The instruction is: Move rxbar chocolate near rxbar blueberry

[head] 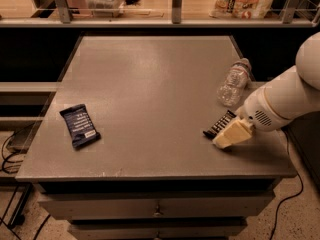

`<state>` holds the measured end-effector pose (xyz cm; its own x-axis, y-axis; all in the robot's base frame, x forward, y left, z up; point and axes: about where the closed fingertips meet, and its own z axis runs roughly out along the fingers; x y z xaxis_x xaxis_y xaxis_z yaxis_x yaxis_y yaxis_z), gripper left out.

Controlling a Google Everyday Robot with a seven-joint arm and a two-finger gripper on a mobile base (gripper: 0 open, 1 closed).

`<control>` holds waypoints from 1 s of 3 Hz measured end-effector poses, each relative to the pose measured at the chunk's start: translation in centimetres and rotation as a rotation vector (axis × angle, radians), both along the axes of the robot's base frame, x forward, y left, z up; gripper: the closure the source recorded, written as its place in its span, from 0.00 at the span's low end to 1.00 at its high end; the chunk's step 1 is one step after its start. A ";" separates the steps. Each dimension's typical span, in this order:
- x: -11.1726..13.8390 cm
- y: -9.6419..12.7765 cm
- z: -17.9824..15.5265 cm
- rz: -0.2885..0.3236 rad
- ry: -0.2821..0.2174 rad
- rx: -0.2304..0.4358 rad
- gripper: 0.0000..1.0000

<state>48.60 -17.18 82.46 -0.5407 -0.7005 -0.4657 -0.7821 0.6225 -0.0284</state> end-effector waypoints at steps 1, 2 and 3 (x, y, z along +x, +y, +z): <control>0.1 0.6 1.0 0.005 -0.006 -0.008 0.62; 0.1 1.4 1.6 0.020 -0.011 -0.006 0.85; 0.5 2.8 2.8 0.064 -0.026 0.016 1.00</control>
Offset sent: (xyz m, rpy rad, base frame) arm 0.0029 0.0203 0.0241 -0.0018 -0.0176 0.0332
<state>49.07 -14.37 85.25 -0.4827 -0.7257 -0.4903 -0.8193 0.5720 -0.0400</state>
